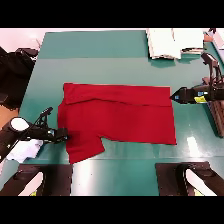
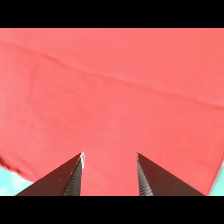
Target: Fold the shirts.
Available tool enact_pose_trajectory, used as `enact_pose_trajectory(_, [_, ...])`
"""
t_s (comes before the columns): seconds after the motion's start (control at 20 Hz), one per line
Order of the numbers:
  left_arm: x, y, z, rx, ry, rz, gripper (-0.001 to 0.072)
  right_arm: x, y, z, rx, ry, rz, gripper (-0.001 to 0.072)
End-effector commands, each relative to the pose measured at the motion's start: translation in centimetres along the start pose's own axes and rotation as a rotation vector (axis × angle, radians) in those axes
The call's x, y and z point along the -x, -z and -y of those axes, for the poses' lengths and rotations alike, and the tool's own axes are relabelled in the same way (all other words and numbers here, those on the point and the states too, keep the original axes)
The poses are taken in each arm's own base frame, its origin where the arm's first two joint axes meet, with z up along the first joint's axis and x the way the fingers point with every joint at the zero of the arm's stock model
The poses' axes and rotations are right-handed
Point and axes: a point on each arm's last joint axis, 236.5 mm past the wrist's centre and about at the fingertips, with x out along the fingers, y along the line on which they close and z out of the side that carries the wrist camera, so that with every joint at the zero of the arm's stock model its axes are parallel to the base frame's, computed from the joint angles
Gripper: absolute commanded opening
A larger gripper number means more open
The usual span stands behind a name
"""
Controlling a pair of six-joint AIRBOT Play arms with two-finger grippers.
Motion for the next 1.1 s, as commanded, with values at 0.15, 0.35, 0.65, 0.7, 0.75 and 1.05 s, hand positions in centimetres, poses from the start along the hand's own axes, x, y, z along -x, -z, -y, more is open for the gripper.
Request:
enact_pose_trajectory(0.15, [3.3, -2.2, 3.5, -0.115, 0.054, 0.038, 0.0025, -1.2, 7.9, 6.4, -0.071, 0.174, -0.233, 0.0366])
enact_pose_trajectory(0.35, [4.6, -3.6, 4.5, -0.159, 0.058, 0.087, 0.0025, -2.9, 16.1, 11.5, -0.359, 0.181, -0.376, 0.0469])
enact_pose_trajectory(0.65, [4.6, -4.0, 4.5, -0.178, 0.055, 0.105, 0.0025, -7.3, 21.7, 10.5, -0.615, -0.023, -0.522, 0.0478])
enact_pose_trajectory(0.7, [4.6, -4.1, 4.5, -0.177, 0.055, 0.107, 0.0025, -8.1, 21.1, 10.0, -0.610, -0.053, -0.509, 0.0478])
enact_pose_trajectory(0.75, [4.6, -4.1, 4.5, -0.178, 0.055, 0.107, 0.0025, -8.8, 20.5, 9.4, -0.602, -0.071, -0.498, 0.0476])
enact_pose_trajectory(1.05, [6.0, -3.5, 4.5, -0.225, 0.018, 0.065, 0.0023, -9.4, 17.7, 6.7, -0.354, -0.066, -0.509, 0.0021])
